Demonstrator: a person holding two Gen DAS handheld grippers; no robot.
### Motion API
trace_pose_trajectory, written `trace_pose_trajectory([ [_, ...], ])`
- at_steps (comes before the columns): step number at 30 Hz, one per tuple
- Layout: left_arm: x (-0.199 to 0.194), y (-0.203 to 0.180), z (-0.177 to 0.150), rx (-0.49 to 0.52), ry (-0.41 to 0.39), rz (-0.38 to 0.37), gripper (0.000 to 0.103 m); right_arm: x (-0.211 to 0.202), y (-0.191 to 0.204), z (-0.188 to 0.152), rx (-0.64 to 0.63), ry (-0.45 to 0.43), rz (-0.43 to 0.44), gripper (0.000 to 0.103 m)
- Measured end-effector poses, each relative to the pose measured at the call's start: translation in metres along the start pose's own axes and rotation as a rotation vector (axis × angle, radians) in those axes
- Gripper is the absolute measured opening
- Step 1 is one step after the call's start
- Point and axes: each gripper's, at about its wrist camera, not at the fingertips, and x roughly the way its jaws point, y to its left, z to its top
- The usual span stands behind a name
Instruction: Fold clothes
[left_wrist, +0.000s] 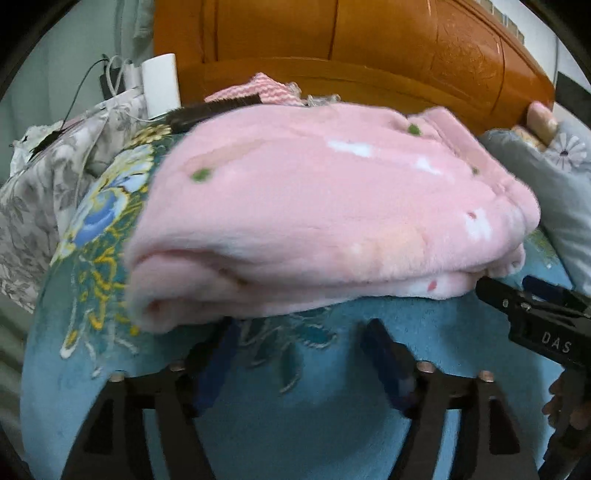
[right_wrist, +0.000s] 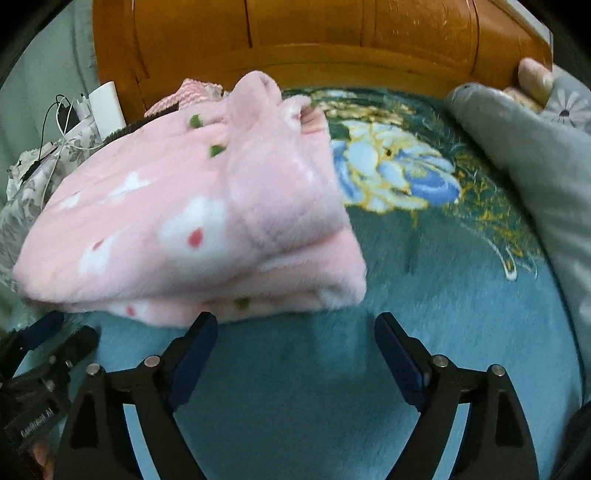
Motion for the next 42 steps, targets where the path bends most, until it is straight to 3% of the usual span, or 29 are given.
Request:
trace_pose_trajectory([
  [3,0.007,-0.008,-0.003,0.048,0.007,0.034,0.092,0.008,0.000,-0.002,-0.005,-0.015,-0.011,0.088],
  [7,0.013,-0.007,-0.003,0.038,0.017,0.043,0.103,0.011,-0.001,-0.004,-0.009,-0.024,-0.021,0.090],
  [12,0.015,-0.005,-0.004,0.038,0.008,0.049,0.103,0.012,0.005,-0.008,-0.016,-0.018,-0.053,0.095],
  [42,0.012,-0.010,-0.011,0.038,0.000,0.038,0.103,0.013,0.002,-0.010,-0.004,-0.020,-0.041,0.097],
])
